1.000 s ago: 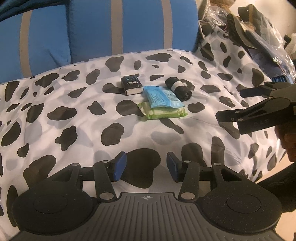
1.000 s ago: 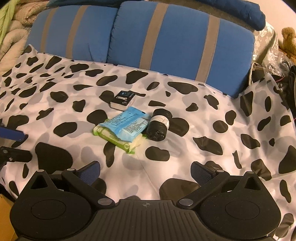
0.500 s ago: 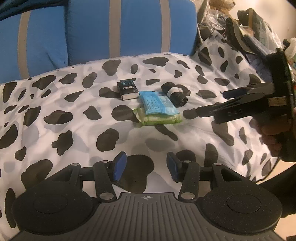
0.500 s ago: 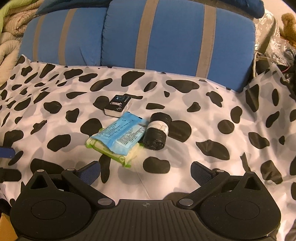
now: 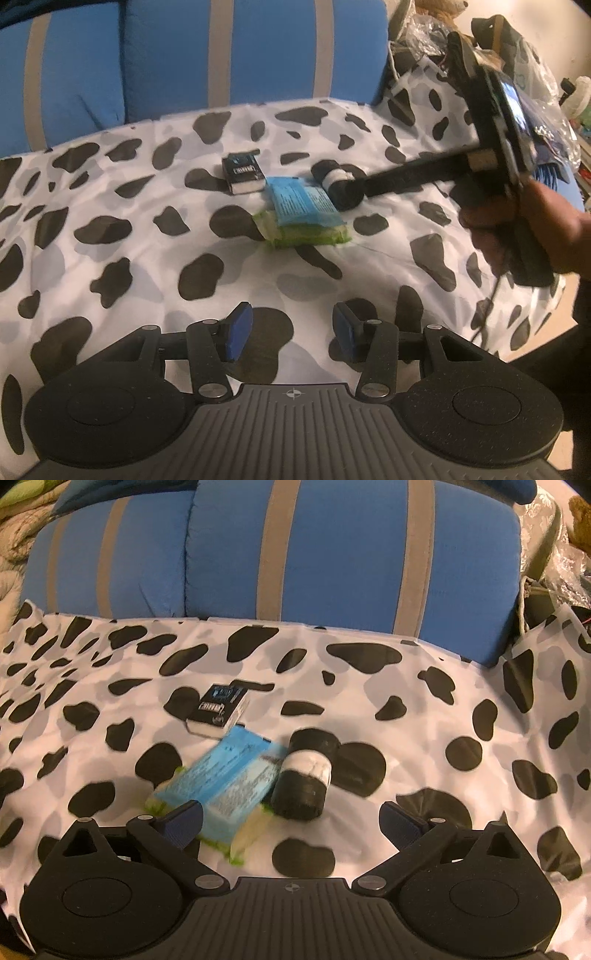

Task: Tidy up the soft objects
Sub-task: 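Move the right gripper toward the black roll beside the wipes packet, then close the right gripper around the black tape roll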

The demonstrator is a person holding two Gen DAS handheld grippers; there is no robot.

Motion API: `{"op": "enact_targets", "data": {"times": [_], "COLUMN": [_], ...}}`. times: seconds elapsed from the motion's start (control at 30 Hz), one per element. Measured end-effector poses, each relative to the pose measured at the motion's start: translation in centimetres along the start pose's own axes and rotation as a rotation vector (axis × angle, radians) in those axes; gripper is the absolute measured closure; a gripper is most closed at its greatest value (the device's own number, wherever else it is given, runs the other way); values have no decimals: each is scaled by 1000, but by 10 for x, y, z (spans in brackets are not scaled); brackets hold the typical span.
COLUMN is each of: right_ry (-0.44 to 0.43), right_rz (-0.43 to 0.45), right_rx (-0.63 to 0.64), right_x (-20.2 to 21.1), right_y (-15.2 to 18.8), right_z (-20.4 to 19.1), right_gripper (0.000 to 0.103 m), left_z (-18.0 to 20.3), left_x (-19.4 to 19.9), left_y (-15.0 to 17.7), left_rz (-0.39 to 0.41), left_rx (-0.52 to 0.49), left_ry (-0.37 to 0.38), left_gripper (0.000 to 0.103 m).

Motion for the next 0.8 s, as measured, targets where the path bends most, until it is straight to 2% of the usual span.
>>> {"op": "enact_targets", "data": {"times": [0.3,0.43,0.57,0.8], "right_ry": [38,54,49,36], "right_rz": [-24,-38,-48,-71], "right_rx": [-26,-59,-86,-135], "right_x": [-36,-51,-61,-75], "right_y": [-14,-14,-15,-15], "right_z": [11,22,26,29], "right_gripper": [17,27,30,43], "left_z": [2,2,2,4], "left_x": [-1,-2,-3,-5], "left_y": [3,3,3,4], "left_rz": [-16,-29,-32,-48], "left_rx": [2,10,16,24], "left_ry": [13,18,30,40], "left_gripper": [56,56,56,56]}}
Point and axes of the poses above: each gripper's, at about its wrist camera, not at the fingertips, and x roughly against the way its jaws point, z to its right, y to its underside, the point moved 9 cm from there along -x, roughly the way its jaws point, and after that the axes turned 4 degrees about -y, right-handed, at the moved point
